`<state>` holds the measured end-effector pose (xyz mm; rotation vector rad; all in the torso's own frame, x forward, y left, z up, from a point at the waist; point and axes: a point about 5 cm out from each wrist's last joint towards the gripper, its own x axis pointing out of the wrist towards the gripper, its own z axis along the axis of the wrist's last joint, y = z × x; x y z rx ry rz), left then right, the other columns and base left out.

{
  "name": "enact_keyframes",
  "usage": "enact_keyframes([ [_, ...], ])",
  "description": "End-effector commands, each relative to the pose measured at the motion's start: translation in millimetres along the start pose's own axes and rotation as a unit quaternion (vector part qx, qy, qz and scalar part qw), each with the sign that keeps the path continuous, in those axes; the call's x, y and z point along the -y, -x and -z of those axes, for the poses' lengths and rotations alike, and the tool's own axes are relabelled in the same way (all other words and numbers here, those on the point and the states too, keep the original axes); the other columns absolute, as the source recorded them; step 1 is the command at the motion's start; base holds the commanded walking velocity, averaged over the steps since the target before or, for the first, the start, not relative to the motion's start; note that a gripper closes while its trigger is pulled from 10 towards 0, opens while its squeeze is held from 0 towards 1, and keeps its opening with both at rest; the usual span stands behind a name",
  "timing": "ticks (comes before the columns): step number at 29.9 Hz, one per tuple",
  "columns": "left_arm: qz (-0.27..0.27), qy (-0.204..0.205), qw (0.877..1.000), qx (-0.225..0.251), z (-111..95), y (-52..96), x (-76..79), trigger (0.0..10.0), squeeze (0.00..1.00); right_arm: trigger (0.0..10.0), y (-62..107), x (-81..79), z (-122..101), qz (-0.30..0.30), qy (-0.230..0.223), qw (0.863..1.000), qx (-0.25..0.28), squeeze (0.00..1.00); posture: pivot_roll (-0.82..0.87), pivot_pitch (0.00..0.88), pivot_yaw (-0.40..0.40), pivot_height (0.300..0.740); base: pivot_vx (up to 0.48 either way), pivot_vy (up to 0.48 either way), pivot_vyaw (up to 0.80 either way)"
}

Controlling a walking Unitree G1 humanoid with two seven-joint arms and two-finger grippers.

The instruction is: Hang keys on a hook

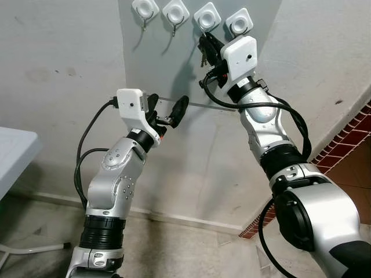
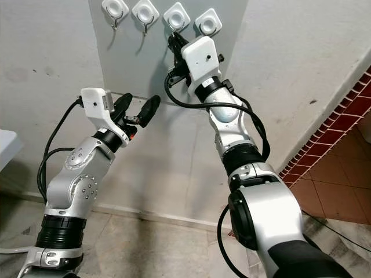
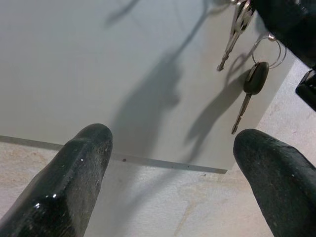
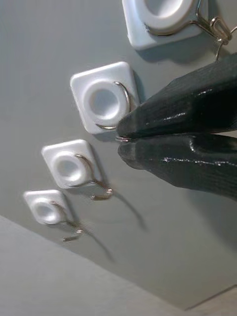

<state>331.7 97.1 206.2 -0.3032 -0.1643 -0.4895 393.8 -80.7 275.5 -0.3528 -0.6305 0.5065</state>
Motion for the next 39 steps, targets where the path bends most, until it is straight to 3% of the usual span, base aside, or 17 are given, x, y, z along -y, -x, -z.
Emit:
enact_keyframes([
  [1, 0.003, 0.0, 1.0, 0.007, -4.5, -0.2, 3.3, 10.0, 0.0, 10.0, -5.0, -2.3, -2.1, -0.022, 0.02, 1.0, -0.011, 0.0, 0.03, 0.046, -0.109, 0.74, 0.0, 0.0, 0.0],
  [8, 0.003, 0.004, 1.0, 0.007, -4.5, 0.0, 3.6, 10.0, 0.0, 10.0, -0.9, -5.8, 10.4, -0.039, 0.061, 0.996, -0.061, 0.0, 0.03, 0.045, -0.109, 0.74, 0.0, 0.0, 0.0],
  [17, 0.001, 0.007, 1.0, 0.008, -4.4, 0.9, 3.9, 10.0, 0.0, 10.0, -1.5, -6.8, 11.8, -0.03, 0.065, 0.995, -0.068, 0.0, 0.03, 0.041, -0.114, 0.74, 0.0, 0.0, 0.0],
  [23, 0.0, 0.011, 1.0, 0.009, -4.5, 1.5, 3.9, 10.0, 0.0, 10.0, -2.9, -8.2, 11.1, -0.024, 0.094, 0.993, -0.069, 0.0, 0.03, 0.036, -0.113, 0.74, 0.0, 0.0, 0.0],
  [33, -0.002, 0.015, 1.0, 0.01, -4.8, 1.3, 3.7, 10.0, 0.0, 10.0, -12.0, -5.6, -2.4, -0.006, 0.203, 0.978, -0.038, 0.0, 0.03, 0.04, -0.119, 0.74, 0.0, 0.0, 0.0],
  [39, -0.005, 0.019, 1.0, 0.01, -4.3, 2.0, 3.4, 10.0, 0.0, 10.0, -14.3, -5.2, -4.5, -0.008, 0.232, 0.972, -0.036, 0.0, 0.03, 0.043, -0.119, 0.74, 0.0, 0.0, 0.0],
])
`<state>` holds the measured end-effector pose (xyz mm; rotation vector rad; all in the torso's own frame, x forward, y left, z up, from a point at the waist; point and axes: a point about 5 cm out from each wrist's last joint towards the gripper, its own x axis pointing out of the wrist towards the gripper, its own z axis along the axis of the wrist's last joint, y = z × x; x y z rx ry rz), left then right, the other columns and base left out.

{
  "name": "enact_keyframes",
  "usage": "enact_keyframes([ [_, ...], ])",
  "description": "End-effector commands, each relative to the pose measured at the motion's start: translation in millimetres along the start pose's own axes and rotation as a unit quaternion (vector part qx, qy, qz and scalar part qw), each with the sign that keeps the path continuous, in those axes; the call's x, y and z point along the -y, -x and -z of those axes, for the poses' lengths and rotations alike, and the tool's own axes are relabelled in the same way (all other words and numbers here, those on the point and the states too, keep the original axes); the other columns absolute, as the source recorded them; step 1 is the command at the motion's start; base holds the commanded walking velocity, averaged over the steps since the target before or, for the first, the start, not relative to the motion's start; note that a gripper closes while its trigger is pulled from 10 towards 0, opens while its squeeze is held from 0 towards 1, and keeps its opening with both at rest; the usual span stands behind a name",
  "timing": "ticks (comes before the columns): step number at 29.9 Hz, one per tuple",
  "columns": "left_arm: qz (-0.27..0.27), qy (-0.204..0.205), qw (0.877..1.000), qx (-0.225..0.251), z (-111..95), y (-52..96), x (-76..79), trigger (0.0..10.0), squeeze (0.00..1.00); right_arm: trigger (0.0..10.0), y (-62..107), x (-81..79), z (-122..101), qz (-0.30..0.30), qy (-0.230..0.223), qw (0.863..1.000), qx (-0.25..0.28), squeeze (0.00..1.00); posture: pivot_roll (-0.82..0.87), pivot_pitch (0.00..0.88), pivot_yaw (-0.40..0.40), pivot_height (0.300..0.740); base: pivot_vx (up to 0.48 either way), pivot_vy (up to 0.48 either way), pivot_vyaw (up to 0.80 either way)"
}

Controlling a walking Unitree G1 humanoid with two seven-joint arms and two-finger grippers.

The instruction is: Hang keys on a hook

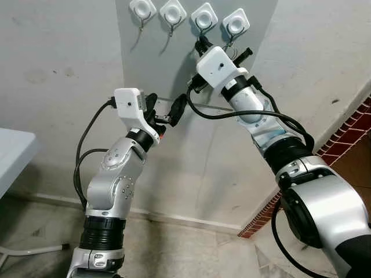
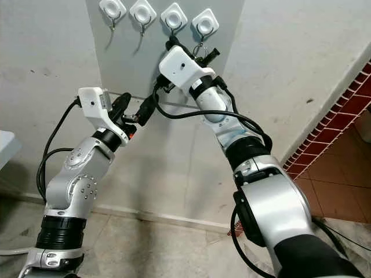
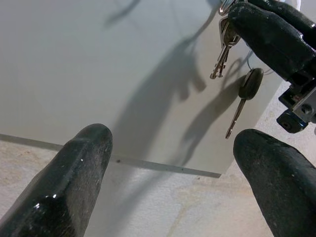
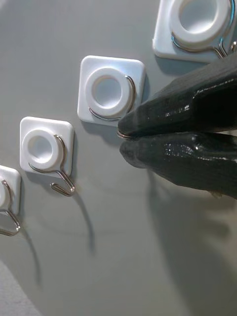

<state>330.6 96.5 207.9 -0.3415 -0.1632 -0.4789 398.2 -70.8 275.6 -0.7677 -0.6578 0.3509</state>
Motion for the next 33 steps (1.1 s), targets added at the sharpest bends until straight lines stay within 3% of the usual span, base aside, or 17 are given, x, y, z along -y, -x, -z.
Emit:
enact_keyframes([
  [1, 0.001, 0.002, 1.0, 0.005, -2.7, 1.7, 2.0, 10.0, 0.0, 10.0, -5.5, 3.3, -5.1, -0.01, 0.026, 1.0, 0.006, 0.0, 0.03, 0.043, -0.119, 0.74, 0.0, 0.0, 0.0],
  [5, 0.001, 0.005, 1.0, 0.005, -2.9, 1.4, 2.3, 10.0, 0.0, 10.0, -7.6, 4.8, -6.8, -0.007, 0.063, 0.998, 0.009, 0.0, 0.03, 0.049, -0.12, 0.74, 0.0, 0.0, 0.0],
  [10, 0.001, 0.008, 1.0, 0.004, -2.5, 1.2, 2.7, 10.0, 0.0, 10.0, -8.9, 3.0, -7.0, -0.018, 0.066, 0.998, 0.005, 0.0, 0.02, 0.052, -0.12, 0.74, 0.0, 0.0, 0.0],
  [19, 0.001, 0.014, 1.0, 0.005, -2.6, 0.5, 4.0, 10.0, 0.0, 10.0, -11.5, -3.8, -9.3, -0.04, 0.118, 0.992, 0.008, 0.0, 0.02, 0.054, -0.122, 0.74, 0.0, 0.0, 0.0],
  [25, -0.001, 0.019, 1.0, 0.007, -2.9, 1.3, 4.3, 10.0, 0.0, 10.0, -7.2, -11.6, -3.4, -0.058, 0.182, 0.982, 0.007, 0.0, 0.02, 0.053, -0.125, 0.74, 0.0, 0.0, 0.0],
  [27, -0.001, 0.019, 1.0, 0.007, -2.6, 1.6, 4.6, 10.0, 0.0, 10.0, -6.9, -9.0, -2.0, -0.041, 0.141, 0.989, -0.004, 0.0, 0.02, 0.052, -0.125, 0.74, 0.0, 0.0, 0.0],
  [31, -0.001, 0.02, 1.0, 0.007, -2.5, 1.9, 5.2, 10.0, 0.0, 10.0, -7.0, -6.0, -0.4, -0.037, 0.117, 0.992, -0.014, 0.0, 0.02, 0.052, -0.127, 0.74, 0.0, 0.0, 0.0],
  [33, 0.0, 0.021, 1.0, 0.006, -2.1, 2.0, 5.7, 10.0, 0.0, 10.0, -7.3, -1.0, 0.7, -0.014, 0.076, 0.997, -0.025, 0.0, 0.03, 0.052, -0.128, 0.74, 0.0, 0.0, 0.0],
])
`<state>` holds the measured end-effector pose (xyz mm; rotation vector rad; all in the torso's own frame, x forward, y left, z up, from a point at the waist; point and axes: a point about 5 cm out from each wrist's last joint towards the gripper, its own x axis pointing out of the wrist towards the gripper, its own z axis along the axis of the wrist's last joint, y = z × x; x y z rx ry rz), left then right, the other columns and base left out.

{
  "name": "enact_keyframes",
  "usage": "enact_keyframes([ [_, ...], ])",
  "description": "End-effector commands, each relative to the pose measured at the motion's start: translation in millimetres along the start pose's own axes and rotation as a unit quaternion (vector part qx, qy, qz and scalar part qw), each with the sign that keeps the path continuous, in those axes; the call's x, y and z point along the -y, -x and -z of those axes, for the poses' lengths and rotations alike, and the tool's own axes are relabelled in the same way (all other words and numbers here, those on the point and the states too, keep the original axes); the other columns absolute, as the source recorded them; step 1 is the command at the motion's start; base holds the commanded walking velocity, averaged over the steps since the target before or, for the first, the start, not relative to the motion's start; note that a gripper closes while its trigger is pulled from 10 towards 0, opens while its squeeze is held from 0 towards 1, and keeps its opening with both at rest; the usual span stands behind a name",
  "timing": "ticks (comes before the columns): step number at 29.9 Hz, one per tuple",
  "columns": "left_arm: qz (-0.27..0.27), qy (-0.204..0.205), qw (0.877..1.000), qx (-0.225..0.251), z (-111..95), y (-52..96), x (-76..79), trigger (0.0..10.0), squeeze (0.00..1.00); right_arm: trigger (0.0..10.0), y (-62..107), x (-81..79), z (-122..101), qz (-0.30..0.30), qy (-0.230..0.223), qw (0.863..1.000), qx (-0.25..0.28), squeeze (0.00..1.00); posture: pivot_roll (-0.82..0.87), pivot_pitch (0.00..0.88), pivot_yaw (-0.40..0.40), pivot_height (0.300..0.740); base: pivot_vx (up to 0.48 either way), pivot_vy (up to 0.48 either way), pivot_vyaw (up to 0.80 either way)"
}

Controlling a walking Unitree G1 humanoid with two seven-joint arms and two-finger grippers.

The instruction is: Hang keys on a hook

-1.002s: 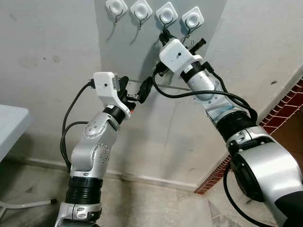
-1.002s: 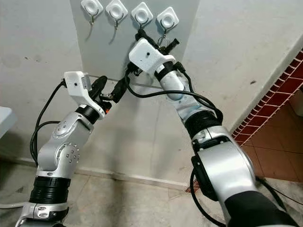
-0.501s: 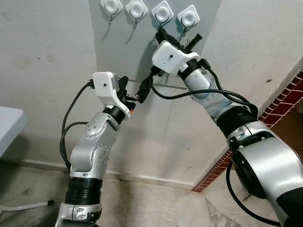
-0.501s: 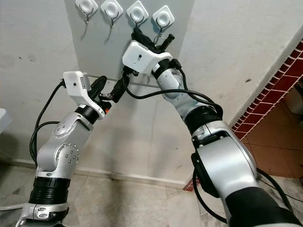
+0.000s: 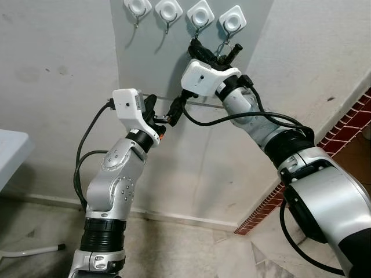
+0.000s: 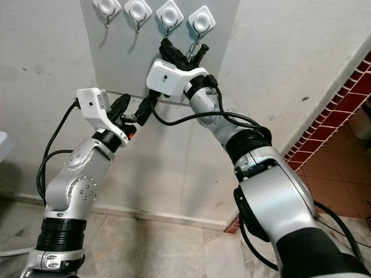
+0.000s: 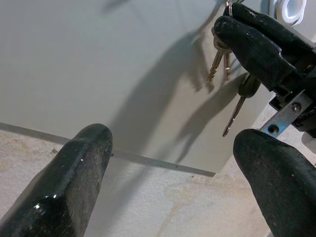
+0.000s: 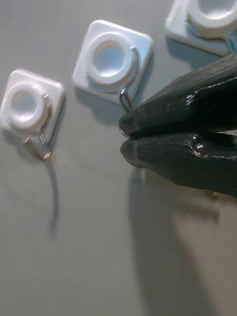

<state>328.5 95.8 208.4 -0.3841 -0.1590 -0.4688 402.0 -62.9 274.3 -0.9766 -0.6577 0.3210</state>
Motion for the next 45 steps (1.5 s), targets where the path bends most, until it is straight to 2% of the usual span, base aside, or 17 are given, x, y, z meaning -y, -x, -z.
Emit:
enact_keyframes([
  [1, 0.006, 0.001, 1.0, 0.002, -1.5, 0.7, 4.2, 10.0, 0.0, 10.0, -0.7, 5.8, 3.1, 0.014, -0.038, 0.999, -0.015, 0.0, 0.03, 0.052, -0.128, 0.74, 0.0, 0.0, 0.0],
  [2, 0.005, 0.002, 1.0, 0.002, -1.2, 0.8, 4.2, 10.0, 0.0, 10.0, -0.3, 7.2, 5.0, 0.021, -0.081, 0.996, -0.023, 0.32, 0.03, 0.051, -0.13, 0.74, 0.0, 0.0, 0.0],
  [3, 0.005, 0.002, 1.0, 0.002, -1.2, 0.8, 4.1, 10.0, 0.0, 10.0, 0.0, 7.7, 5.7, 0.024, -0.093, 0.995, -0.026, 1.0, 0.03, 0.051, -0.13, 0.74, 0.0, 0.0, 0.0],
  [5, 0.004, 0.003, 1.0, 0.002, -1.4, 0.8, 4.2, 10.0, 0.0, 10.0, 0.8, 8.8, 8.0, 0.027, -0.166, 0.985, -0.032, 1.0, 0.03, 0.052, -0.131, 0.74, 0.0, 0.0, 0.0],
  [8, 0.001, 0.004, 1.0, 0.002, -1.0, 1.0, 3.8, 10.0, 0.0, 10.0, 2.5, 10.6, 10.0, 0.044, -0.219, 0.974, -0.031, 1.0, 0.03, 0.049, -0.131, 0.74, 0.0, 0.0, 0.0],
  [9, -0.003, 0.005, 1.0, 0.002, -0.7, 1.4, 3.0, 10.0, 0.0, 10.0, 4.3, 12.9, 12.5, 0.062, -0.279, 0.958, -0.029, 1.0, 0.03, 0.047, -0.13, 0.74, 0.0, 0.0, 0.0],
  [11, -0.005, 0.005, 1.0, 0.002, -0.4, 1.9, 2.7, 10.0, 0.0, 10.0, 6.0, 13.8, 13.7, 0.071, -0.317, 0.946, -0.023, 1.0, 0.03, 0.046, -0.13, 0.74, 0.0, 0.0, 0.0],
  [12, -0.007, 0.007, 1.0, 0.002, -0.1, 2.2, 2.2, 10.0, 0.0, 10.0, 8.0, 14.5, 15.9, 0.085, -0.348, 0.933, -0.021, 1.0, 0.03, 0.044, -0.131, 0.74, 0.0, 0.0, 0.0],
  [18, -0.009, 0.008, 1.0, 0.002, 0.9, 2.8, 1.9, 10.0, 0.0, 10.0, 15.4, 15.3, 16.6, 0.107, -0.379, 0.919, 0.012, 1.0, 0.03, 0.038, -0.13, 0.74, 0.0, 0.0, 0.0],
  [23, -0.007, 0.009, 1.0, 0.001, 2.3, 3.7, 3.6, 10.0, 0.0, 10.0, 20.8, 15.9, 15.9, 0.119, -0.433, 0.892, 0.047, 1.0, 0.03, 0.037, -0.129, 0.74, 0.0, 0.0, 0.0],
  [28, -0.007, 0.009, 1.0, -0.001, 2.7, 3.5, 3.9, 10.0, 0.0, 10.0, 24.7, 10.2, 15.5, 0.108, -0.413, 0.903, 0.051, 1.0, 0.03, 0.035, -0.129, 0.74, 0.0, 0.0, 0.0],
  [29, -0.007, 0.009, 1.0, -0.001, 2.9, 3.5, 4.0, 10.0, 0.0, 10.0, 25.6, 8.3, 15.7, 0.104, -0.415, 0.902, 0.051, 0.41, 0.03, 0.034, -0.129, 0.74, 0.0, 0.0, 0.0],
  [30, -0.007, 0.009, 1.0, -0.002, 3.5, 3.3, 3.9, 10.0, 0.0, 10.0, 27.0, 6.1, 16.6, 0.103, -0.423, 0.899, 0.05, 0.0, 0.03, 0.034, -0.129, 0.74, 0.0, 0.0, 0.0],
  [35, -0.013, 0.001, 1.0, -0.008, 8.9, 4.1, 1.5, 10.0, 0.0, 10.0, 43.0, -15.3, 15.4, 0.092, -0.463, 0.879, 0.068, 0.0, 0.04, 0.028, -0.13, 0.74, 0.0, 0.0, 0.0],
  [38, -0.014, 0.001, 1.0, -0.01, 10.7, 4.4, 1.3, 10.0, 0.0, 10.0, 49.3, -21.0, 15.0, 0.085, -0.475, 0.872, 0.076, 0.0, 0.04, 0.027, -0.131, 0.74, 0.0, 0.0, 0.0],
  [41, -0.02, -0.002, 1.0, -0.016, 14.1, 5.6, -2.5, 10.0, 0.0, 10.0, 67.9, -33.4, 17.4, 0.077, -0.489, 0.865, 0.081, 0.0, 0.04, 0.028, -0.131, 0.74, 0.0, 0.0, 0.0],
  [45, -0.03, -0.006, 0.999, -0.037, 27.5, 10.6, -9.9, 10.0, 0.0, 10.0, 92.3, -46.6, 28.2, 0.087, -0.505, 0.857, 0.049, 0.0, 0.03, 0.032, -0.124, 0.74, 0.0, 0.0, 0.0],
])
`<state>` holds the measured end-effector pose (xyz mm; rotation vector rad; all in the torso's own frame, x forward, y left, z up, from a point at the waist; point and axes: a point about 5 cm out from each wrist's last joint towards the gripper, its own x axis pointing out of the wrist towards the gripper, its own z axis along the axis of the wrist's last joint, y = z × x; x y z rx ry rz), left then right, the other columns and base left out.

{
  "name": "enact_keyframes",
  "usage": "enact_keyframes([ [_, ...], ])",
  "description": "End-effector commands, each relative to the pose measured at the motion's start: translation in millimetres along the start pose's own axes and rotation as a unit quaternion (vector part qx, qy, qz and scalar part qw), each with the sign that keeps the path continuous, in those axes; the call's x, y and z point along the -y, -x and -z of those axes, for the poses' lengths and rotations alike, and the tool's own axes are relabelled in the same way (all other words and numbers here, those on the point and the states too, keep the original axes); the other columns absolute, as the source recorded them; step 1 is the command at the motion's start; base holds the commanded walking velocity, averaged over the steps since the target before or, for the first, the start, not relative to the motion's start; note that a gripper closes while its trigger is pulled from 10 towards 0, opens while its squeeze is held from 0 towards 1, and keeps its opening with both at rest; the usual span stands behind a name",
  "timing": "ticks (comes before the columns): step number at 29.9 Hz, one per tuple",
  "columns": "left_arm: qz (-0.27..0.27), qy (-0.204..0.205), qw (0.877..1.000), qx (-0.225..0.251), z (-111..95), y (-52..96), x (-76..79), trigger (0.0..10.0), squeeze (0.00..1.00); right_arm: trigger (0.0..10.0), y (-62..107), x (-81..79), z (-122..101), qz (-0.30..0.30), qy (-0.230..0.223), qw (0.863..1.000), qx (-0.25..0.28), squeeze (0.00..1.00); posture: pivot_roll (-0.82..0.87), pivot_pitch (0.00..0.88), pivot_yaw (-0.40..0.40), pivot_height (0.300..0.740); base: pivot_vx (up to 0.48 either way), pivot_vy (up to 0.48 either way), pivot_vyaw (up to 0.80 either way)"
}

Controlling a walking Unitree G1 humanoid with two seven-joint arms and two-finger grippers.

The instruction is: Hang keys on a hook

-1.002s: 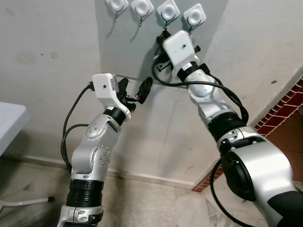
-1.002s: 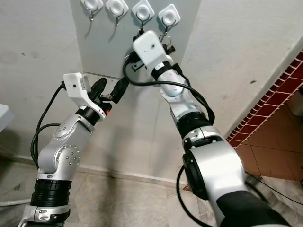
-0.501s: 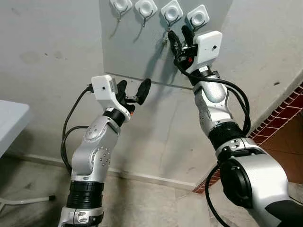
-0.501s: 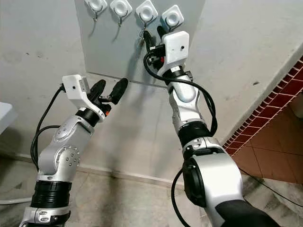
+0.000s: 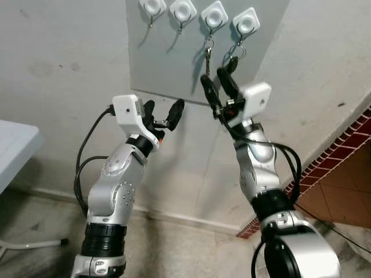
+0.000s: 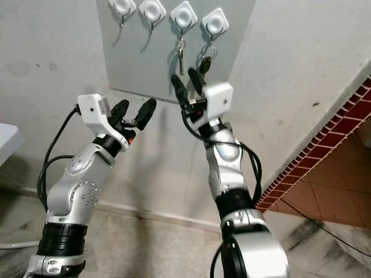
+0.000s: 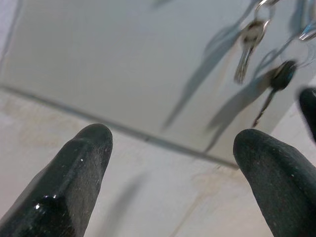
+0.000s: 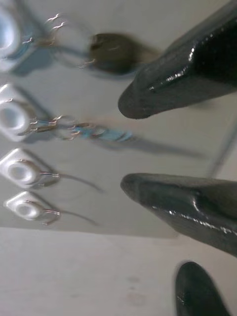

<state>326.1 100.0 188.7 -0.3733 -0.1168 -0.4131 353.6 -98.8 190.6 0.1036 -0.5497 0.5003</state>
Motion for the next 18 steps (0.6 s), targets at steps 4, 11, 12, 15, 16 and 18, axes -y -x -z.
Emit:
enact_keyframes([
  [4, -0.011, -0.008, 0.998, -0.053, 33.4, 8.9, -11.1, 10.0, 0.0, 10.0, 31.7, 11.1, 12.0, 0.037, -0.004, 0.999, -0.034, 0.0, 0.02, 0.031, -0.111, 0.74, 0.0, 0.0, 0.0],
  [11, -0.072, -0.01, 0.989, -0.127, 84.0, 32.2, -43.8, 10.0, 0.0, 10.0, 86.7, 26.8, 38.7, 0.102, -0.008, 0.988, -0.116, 0.0, 0.0, 0.034, -0.077, 0.74, 0.0, 0.0, 0.0],
  [12, -0.077, -0.013, 0.988, -0.136, 88.0, 34.5, -46.5, 10.0, 0.0, 10.0, 91.0, 28.1, 41.0, 0.109, -0.009, 0.986, -0.123, 0.0, 0.0, 0.036, -0.074, 0.74, 0.0, 0.0, 0.0],
  [15, -0.086, -0.028, 0.984, -0.154, 101.6, 44.2, -55.0, 10.0, 0.0, 10.0, 109.4, 32.5, 50.3, 0.136, -0.014, 0.978, -0.154, 0.0, 0.0, 0.041, -0.058, 0.74, 0.0, 0.0, 0.0],
  [16, -0.085, -0.033, 0.984, -0.155, 102.6, 45.0, -55.7, 10.0, 0.0, 10.0, 111.0, 32.5, 50.9, 0.139, -0.016, 0.978, -0.157, 0.0, 0.0, 0.041, -0.058, 0.74, 0.0, 0.0, 0.0],
  [18, -0.102, -0.028, 0.978, -0.181, 119.6, 56.5, -65.4, 10.0, 0.0, 10.0, 132.5, 36.1, 61.3, 0.169, -0.022, 0.967, -0.192, 0.0, 0.01, 0.043, -0.044, 0.74, 0.0, 0.0, 0.0],
])
